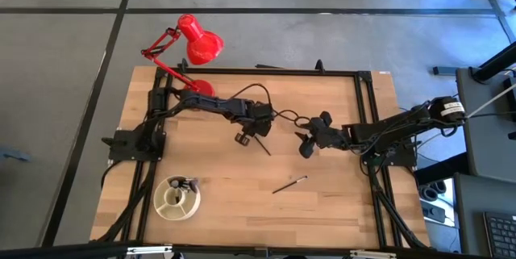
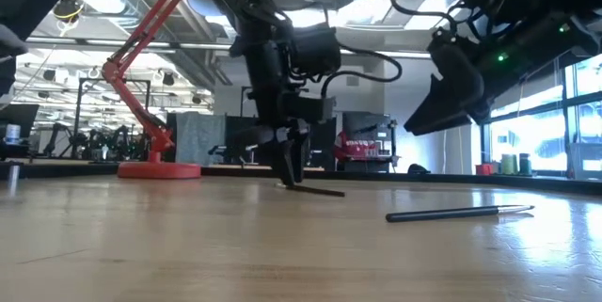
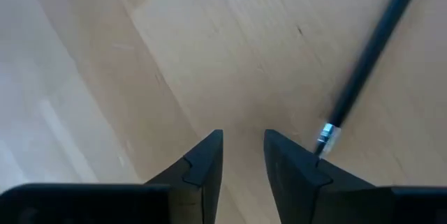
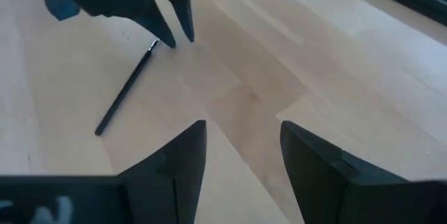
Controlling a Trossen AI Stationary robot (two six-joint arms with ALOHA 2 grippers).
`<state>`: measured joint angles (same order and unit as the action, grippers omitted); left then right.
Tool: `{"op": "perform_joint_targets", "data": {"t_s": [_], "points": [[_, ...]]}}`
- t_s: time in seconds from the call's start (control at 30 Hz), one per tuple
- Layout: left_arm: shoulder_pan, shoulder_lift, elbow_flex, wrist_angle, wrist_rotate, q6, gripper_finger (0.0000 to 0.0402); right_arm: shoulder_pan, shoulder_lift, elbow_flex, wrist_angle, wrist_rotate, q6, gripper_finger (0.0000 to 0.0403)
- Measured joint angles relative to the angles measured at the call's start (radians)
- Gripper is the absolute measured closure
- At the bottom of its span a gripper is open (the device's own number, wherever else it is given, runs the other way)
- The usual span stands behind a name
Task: Put items in baskets/containers
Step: Put the black eyeshadow brush into the white organizer bin, then put the black powder brush into the white organizer bin
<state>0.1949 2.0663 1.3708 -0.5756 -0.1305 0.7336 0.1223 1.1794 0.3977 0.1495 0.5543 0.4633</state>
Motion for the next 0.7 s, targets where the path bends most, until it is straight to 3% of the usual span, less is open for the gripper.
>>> {"op": "perform_joint_targets", "data": {"t_s": [0.17, 0.37, 0.57, 0.7], "points": [[-0.001, 0.018, 0.003, -0.022, 0.024, 0.021, 0.0308, 0.0, 0.0, -0.001, 0.01, -0.008, -0.002, 0.0221], [-0.017, -0.022, 0.031, -0.071, -0.077, -0.031, 0.034, 0.0, 0.001, -0.001, 0.011, -0.008, -0.003, 0.0221], [-0.02, -0.112, 0.072, -0.236, 0.058, -0.161, 0.035, 0.005, 0.001, -0.001, 0.006, -0.008, -0.001, 0.0221], [-0.031, -0.112, 0.051, -0.341, 0.064, -0.182, 0.0334, 0.02, 0.001, -0.001, 0.009, -0.008, 0.0, 0.0221]]}}
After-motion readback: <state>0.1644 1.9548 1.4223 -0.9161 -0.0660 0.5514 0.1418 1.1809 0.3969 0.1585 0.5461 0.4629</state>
